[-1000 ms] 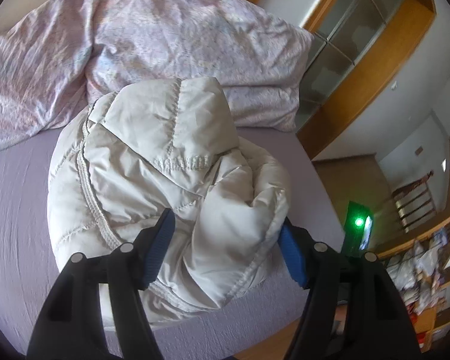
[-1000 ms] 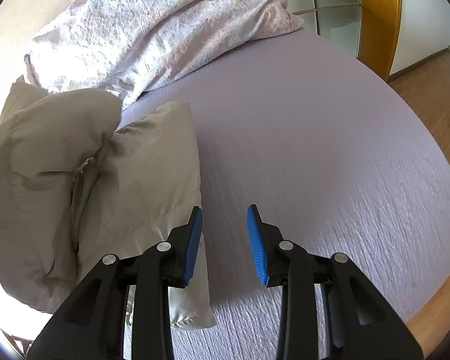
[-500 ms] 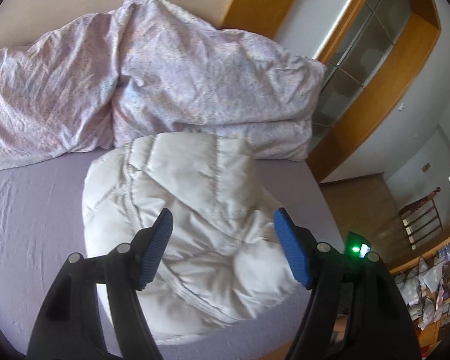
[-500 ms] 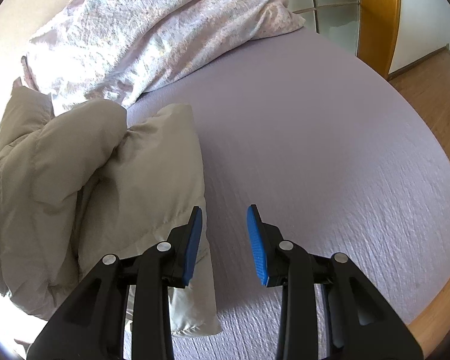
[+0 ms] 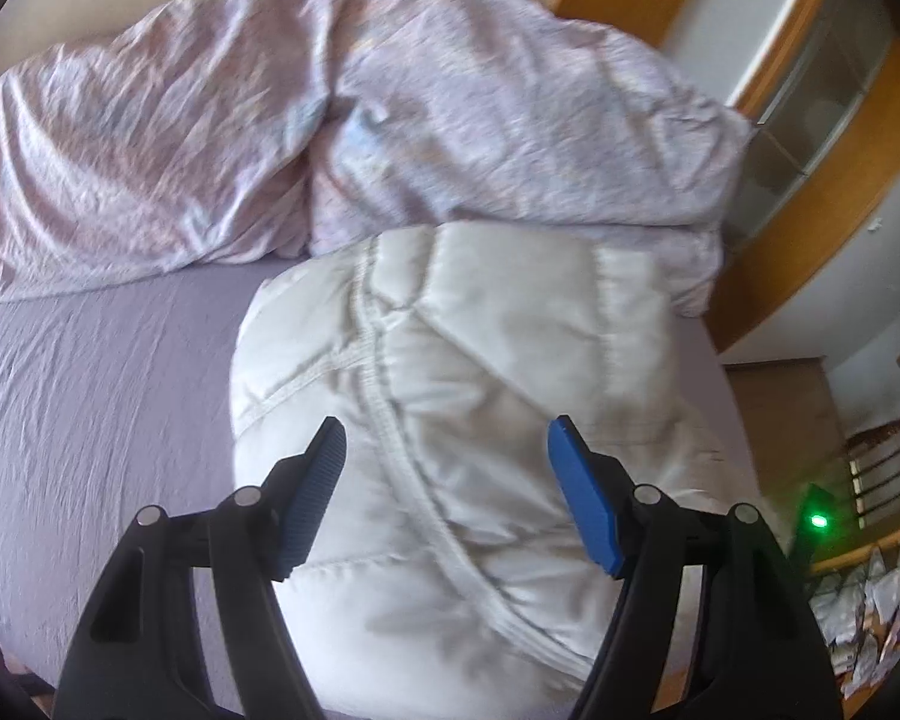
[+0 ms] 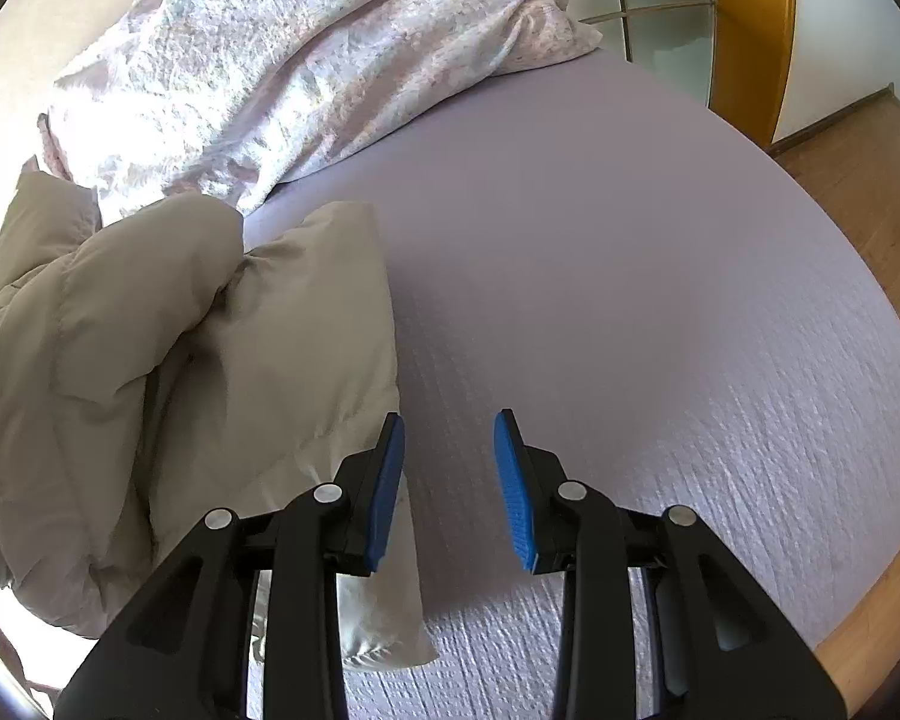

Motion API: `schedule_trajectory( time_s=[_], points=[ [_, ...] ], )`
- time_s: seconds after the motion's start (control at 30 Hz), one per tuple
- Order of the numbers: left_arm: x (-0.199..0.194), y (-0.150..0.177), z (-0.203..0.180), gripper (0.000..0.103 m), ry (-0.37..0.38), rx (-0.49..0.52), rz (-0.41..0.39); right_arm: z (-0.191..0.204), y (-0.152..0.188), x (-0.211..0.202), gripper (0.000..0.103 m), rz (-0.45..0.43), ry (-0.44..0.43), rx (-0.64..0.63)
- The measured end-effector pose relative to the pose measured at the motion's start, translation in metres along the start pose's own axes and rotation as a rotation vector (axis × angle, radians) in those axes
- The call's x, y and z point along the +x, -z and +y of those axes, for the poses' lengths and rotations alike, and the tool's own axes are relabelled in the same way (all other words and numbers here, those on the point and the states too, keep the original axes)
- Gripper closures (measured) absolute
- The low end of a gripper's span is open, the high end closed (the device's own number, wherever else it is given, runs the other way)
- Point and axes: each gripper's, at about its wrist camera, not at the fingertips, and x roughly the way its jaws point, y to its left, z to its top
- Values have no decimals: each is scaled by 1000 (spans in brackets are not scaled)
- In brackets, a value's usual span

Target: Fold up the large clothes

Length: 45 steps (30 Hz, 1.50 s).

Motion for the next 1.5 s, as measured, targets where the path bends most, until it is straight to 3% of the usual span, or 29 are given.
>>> schedule_trajectory(
  time_s=[0.17,0.57,0.83,0.97,1.17,1.37,1.5],
  points=[
    [25,11,7,33,3,-39,47,-2,0,-4,70,-10,4,1],
    [58,27,-44,32,29,34,74,-5,-25,-41,70,-88,-39,-2],
    [71,37,-73,29,74,79,112,27,-48,-66,70,-132,-93,-77],
    [54,28,-62,32,82,84,98,63,-53,-67,70,-134,-133,-154],
    [33,4,-29,31,-20,80,12,127,-64,-54,70,-121,-194,-259],
    [50,-4,9,31,-96,19,37,168,-68,-28,70,-80,-178,-317],
    [62,0,16,31,-95,9,63,170,-70,-9,70,-51,-152,-300]
  ],
)
